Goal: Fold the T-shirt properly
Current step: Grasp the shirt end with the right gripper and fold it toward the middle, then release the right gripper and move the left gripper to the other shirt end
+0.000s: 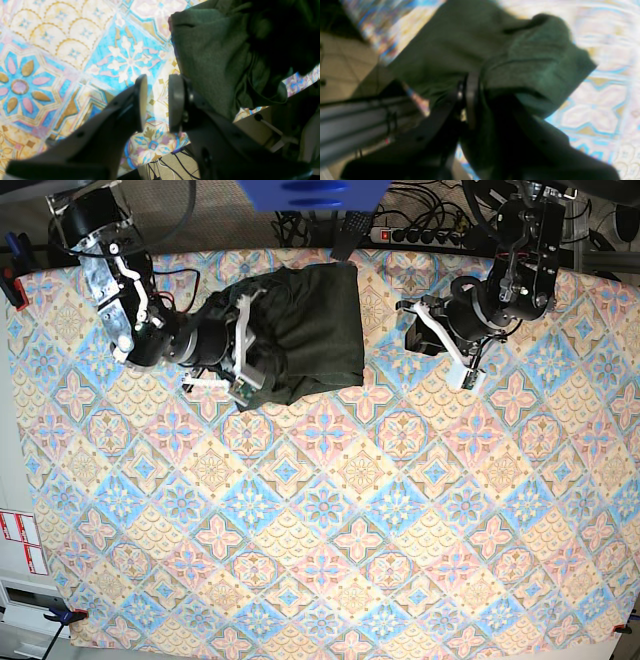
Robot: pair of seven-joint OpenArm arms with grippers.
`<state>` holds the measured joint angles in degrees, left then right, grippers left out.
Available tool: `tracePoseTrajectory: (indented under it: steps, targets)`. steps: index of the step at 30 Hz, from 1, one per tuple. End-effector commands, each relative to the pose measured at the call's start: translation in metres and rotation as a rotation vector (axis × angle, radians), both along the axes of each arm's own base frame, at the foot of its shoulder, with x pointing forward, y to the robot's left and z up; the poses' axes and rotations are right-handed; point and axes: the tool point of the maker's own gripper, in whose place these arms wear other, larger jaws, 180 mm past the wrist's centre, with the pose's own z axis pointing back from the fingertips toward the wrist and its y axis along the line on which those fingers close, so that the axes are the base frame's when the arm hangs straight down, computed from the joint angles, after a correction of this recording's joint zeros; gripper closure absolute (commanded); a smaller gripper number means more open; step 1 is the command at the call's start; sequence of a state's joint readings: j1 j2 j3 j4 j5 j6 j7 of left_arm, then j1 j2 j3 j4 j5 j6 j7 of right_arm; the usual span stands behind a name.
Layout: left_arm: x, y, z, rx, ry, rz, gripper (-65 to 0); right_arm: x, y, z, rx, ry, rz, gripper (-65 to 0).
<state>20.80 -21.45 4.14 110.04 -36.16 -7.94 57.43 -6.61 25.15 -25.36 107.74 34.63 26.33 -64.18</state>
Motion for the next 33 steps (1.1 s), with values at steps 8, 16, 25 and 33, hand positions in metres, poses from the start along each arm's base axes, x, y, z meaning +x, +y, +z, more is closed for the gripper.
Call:
tracePoseTrajectory:
  steps: [8, 16, 25, 33]
  targets:
    - [0.006, 0.0, 0.008, -0.008, -0.033, -0.002, -13.4, 0.0, 0.043, 0.016, 0.029, -0.06, 0.183, -3.1]
    - [0.005, -0.002, 0.008, -0.01, -0.031, -0.006, -13.4, -0.002, 0.069, 0.022, 0.015, -0.098, 0.327, -12.6]
    - [0.005, -0.003, 0.008, -0.011, -0.031, -0.01, -13.4, 0.04, 0.036, 0.038, 0.011, -0.162, 0.161, -23.1]
    - [0.005, -0.003, 0.008, -0.013, -0.031, -0.01, -13.4, 0.06, -0.046, 0.027, -0.041, -0.136, -0.128, -19.2]
